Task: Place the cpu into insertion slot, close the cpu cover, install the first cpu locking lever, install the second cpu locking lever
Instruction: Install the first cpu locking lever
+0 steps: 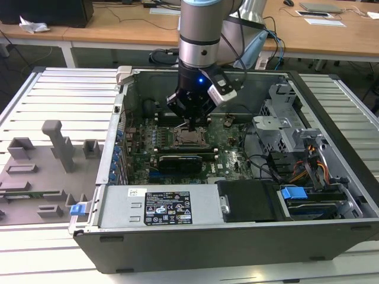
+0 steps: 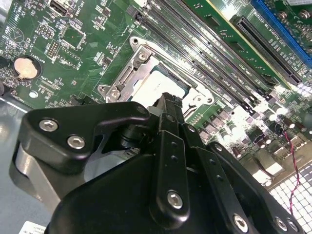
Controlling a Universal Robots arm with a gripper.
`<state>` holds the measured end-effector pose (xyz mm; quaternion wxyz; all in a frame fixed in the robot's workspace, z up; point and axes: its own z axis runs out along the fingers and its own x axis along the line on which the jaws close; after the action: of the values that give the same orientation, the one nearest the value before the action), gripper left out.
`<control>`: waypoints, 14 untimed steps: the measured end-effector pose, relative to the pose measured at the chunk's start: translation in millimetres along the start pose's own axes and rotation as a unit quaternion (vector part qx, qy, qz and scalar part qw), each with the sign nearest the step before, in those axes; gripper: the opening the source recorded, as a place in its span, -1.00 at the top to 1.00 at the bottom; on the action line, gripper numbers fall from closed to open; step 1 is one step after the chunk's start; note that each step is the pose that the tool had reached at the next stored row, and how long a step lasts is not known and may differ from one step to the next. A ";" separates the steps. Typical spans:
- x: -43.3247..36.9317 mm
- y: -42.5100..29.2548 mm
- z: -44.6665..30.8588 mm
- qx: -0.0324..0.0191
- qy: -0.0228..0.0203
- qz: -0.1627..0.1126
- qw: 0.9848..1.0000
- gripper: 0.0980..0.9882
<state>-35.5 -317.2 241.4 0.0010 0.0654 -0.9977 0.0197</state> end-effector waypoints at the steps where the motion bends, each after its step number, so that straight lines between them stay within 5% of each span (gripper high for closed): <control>1: 0.0 0.0 -0.6 0.000 0.000 0.000 1.000 0.98; 3: 0.3 0.1 -0.7 0.000 -0.001 0.000 1.000 0.98; 4: 1.6 0.2 -0.8 0.001 -0.007 0.000 1.000 0.98; 6: 5.2 1.0 -0.6 0.008 -0.038 0.002 0.999 0.98; 8: 6.8 2.5 -0.5 0.010 -0.062 0.003 0.998 0.98; 11: 7.3 2.9 -0.5 0.001 -0.070 0.003 0.998 0.98; 12: 7.7 2.9 -0.4 -0.005 -0.072 0.004 0.997 0.98; 14: 8.4 3.1 -0.4 -0.031 -0.078 0.006 0.996 0.98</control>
<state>-44.3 -315.3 241.7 -0.0748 0.0606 -0.9952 -0.0168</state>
